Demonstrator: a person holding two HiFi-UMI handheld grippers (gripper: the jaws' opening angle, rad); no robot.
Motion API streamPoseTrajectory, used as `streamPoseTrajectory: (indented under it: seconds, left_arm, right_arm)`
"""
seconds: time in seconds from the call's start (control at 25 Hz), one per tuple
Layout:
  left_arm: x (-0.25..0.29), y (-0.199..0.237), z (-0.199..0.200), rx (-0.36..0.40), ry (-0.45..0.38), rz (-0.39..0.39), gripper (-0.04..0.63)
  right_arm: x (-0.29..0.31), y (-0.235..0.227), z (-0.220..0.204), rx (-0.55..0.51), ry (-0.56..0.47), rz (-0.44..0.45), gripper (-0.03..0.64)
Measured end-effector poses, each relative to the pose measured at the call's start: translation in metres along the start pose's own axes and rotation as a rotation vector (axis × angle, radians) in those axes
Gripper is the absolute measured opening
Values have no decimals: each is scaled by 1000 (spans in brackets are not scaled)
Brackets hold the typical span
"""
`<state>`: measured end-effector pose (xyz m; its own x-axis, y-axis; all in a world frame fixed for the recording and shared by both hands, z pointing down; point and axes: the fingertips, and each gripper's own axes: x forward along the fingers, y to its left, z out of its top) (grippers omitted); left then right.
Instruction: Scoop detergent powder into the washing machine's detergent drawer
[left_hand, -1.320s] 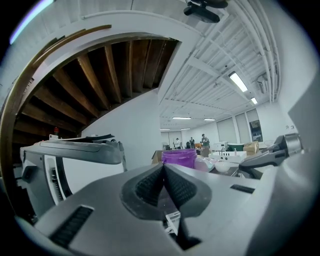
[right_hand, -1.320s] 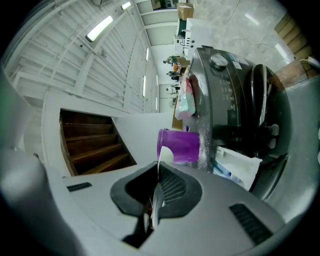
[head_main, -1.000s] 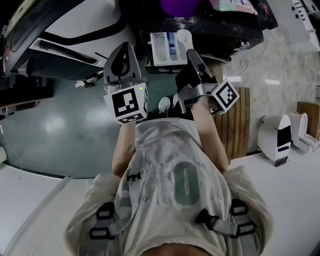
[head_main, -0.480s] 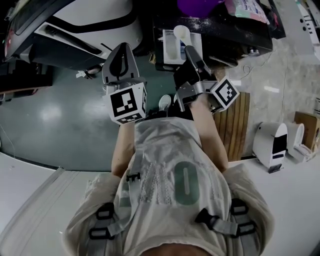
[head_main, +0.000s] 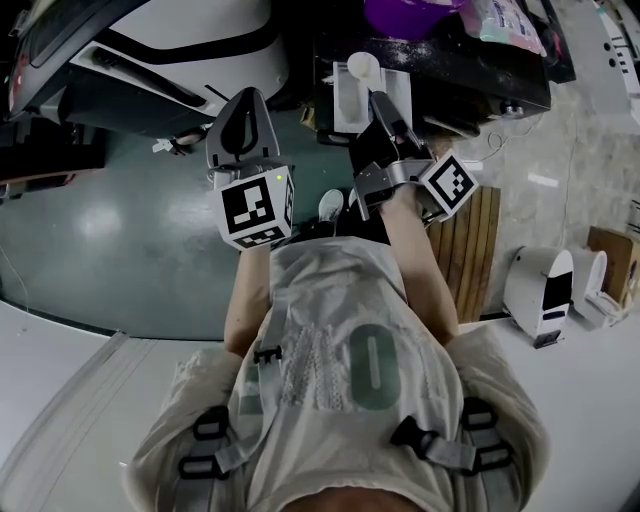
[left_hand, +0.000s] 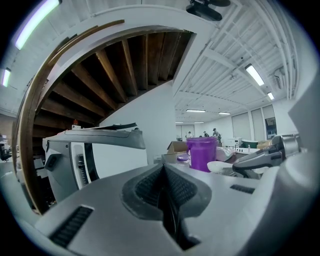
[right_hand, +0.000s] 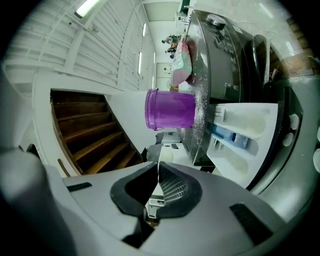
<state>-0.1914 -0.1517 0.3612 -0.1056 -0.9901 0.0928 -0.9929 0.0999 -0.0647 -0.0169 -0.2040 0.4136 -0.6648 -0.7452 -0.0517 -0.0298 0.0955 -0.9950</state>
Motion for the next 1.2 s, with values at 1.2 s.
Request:
streamPoseTrajectory:
  seconds: [1.2]
  left_arm:
    - [7,8,-22,-21,40,-13,21]
  right_arm:
    - [0,-36,-13,-1270,361,-394,9]
